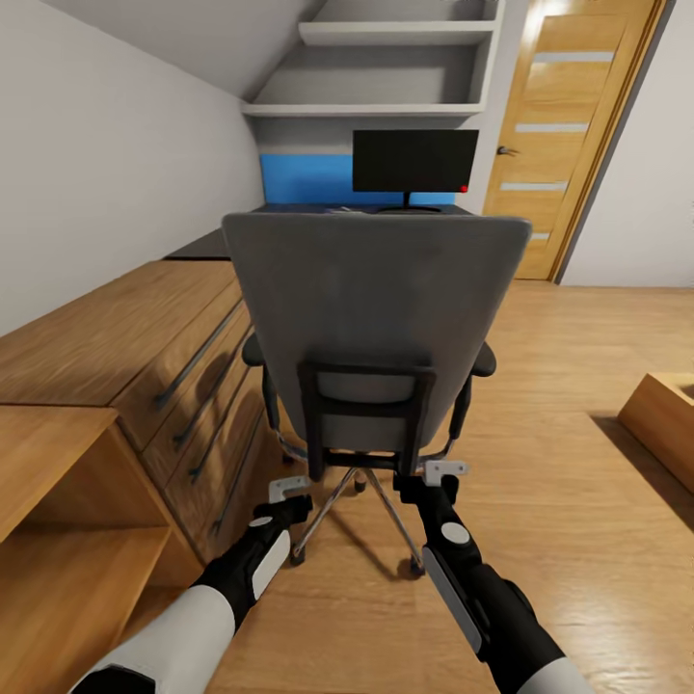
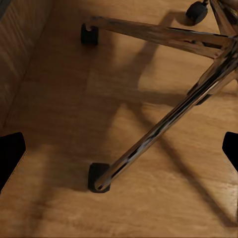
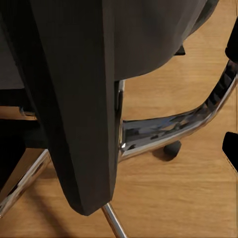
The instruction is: In the bedroom, organize the workspace by keeping the computer under the desk, ensuring the monitor is on the desk, placing the keyboard on the desk next to the monitor, placing the mouse on the desk next to the keyboard, moving the folder from the swivel chair onto the desk next to the mouse, stacking the notebook on top of the folder with the pen on top of the notebook, and positioning the swivel chair next to the desk.
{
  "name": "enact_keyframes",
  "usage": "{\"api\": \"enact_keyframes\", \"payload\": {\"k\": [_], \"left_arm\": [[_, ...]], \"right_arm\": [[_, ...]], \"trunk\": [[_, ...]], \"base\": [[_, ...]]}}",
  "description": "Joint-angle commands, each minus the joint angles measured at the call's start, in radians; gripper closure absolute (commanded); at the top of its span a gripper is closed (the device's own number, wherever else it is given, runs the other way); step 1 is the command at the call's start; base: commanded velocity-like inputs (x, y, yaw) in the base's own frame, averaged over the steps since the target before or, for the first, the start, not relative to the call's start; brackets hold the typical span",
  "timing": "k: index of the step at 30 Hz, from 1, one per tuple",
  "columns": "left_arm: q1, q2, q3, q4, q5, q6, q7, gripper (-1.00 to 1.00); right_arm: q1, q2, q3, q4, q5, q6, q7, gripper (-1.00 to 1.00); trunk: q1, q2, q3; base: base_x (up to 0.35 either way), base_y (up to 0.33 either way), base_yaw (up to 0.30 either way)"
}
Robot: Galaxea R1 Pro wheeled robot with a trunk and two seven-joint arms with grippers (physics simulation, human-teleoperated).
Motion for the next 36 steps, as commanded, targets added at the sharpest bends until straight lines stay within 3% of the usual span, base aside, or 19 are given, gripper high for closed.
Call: {"api": "enact_keyframes", "payload": {"k": [1, 6, 19, 36], "left_arm": [[0.000, 0.001, -0.008, 0.006, 0.009, -0.020, 0.009, -1.00], [0.000, 0.002, -0.009, 0.022, 0.008, -0.067, 0.009, -1.00], [0.000, 0.003, -0.009, 0.033, 0.007, -0.074, 0.012, -1.00], [0.000, 0.003, -0.010, 0.040, 0.005, -0.074, 0.014, -1.00]], "right_arm": [[0.000, -0.001, 0.002, -0.002, -0.004, 0.002, -0.008, -1.00], [0.001, -0.001, 0.001, -0.002, -0.004, 0.000, -0.009, -1.00], [0.001, -0.001, 0.001, -0.001, -0.002, 0.000, -0.012, -1.00], [0.001, -0.001, 0.000, 0.006, -0.002, -0.002, -0.013, -1.00]], "trunk": [[0.000, 0.000, 0.000], [0.000, 0.000, 0.003], [0.000, 0.000, 0.005], [0.000, 0.000, 0.010]], "base": [[0.041, 0.000, -0.086], [0.209, 0.000, -0.090], [0.314, -0.009, -0.016], [0.320, -0.137, -0.050]]}}
